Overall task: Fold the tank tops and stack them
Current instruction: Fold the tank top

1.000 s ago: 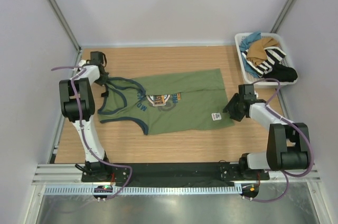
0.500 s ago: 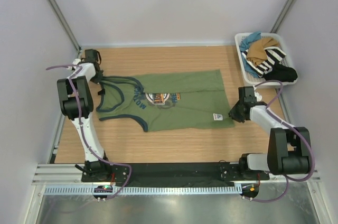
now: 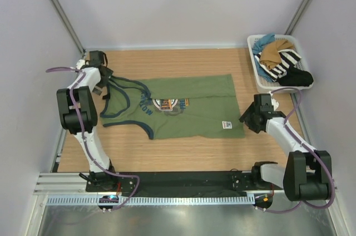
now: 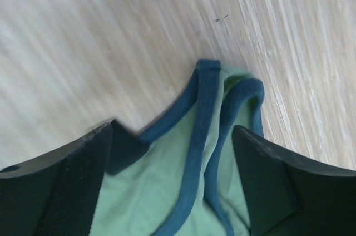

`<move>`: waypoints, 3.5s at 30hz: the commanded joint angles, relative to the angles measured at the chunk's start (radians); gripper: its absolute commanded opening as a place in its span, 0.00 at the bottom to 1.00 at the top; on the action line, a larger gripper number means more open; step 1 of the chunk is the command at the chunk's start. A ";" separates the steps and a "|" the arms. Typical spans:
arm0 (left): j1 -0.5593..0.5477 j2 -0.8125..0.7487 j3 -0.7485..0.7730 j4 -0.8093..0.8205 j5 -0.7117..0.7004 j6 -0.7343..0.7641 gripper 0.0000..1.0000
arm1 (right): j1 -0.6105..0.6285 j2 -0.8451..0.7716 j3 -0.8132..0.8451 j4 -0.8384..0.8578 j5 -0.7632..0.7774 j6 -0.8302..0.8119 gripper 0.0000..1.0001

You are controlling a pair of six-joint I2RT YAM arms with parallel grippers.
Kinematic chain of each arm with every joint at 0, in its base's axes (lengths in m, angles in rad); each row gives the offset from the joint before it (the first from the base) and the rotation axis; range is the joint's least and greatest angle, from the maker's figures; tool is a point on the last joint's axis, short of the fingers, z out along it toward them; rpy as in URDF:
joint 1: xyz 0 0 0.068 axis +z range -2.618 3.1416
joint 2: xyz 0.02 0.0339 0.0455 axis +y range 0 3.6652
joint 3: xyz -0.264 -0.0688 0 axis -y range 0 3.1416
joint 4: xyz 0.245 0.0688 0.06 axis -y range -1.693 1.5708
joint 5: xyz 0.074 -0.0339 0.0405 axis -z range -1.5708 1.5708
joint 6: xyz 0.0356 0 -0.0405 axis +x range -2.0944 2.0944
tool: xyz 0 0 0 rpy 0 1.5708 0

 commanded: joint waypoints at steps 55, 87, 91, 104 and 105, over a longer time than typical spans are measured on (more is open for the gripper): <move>0.190 -0.493 -0.756 0.129 0.182 -0.133 0.24 | -0.003 -0.108 -0.114 0.015 -0.138 0.048 0.19; 0.169 -0.584 -0.814 0.175 0.166 -0.087 0.00 | -0.003 -0.114 -0.078 -0.049 -0.106 0.047 0.15; 0.213 -0.618 -0.802 0.091 0.153 -0.082 0.00 | -0.003 -0.125 -0.076 -0.060 -0.106 0.050 0.15; 0.259 -0.696 -0.811 0.045 0.214 -0.055 0.37 | -0.002 -0.131 -0.029 -0.116 -0.087 0.041 0.38; 0.259 -0.720 -0.816 0.042 0.215 -0.053 0.46 | -0.003 -0.133 -0.022 -0.138 -0.083 0.039 0.38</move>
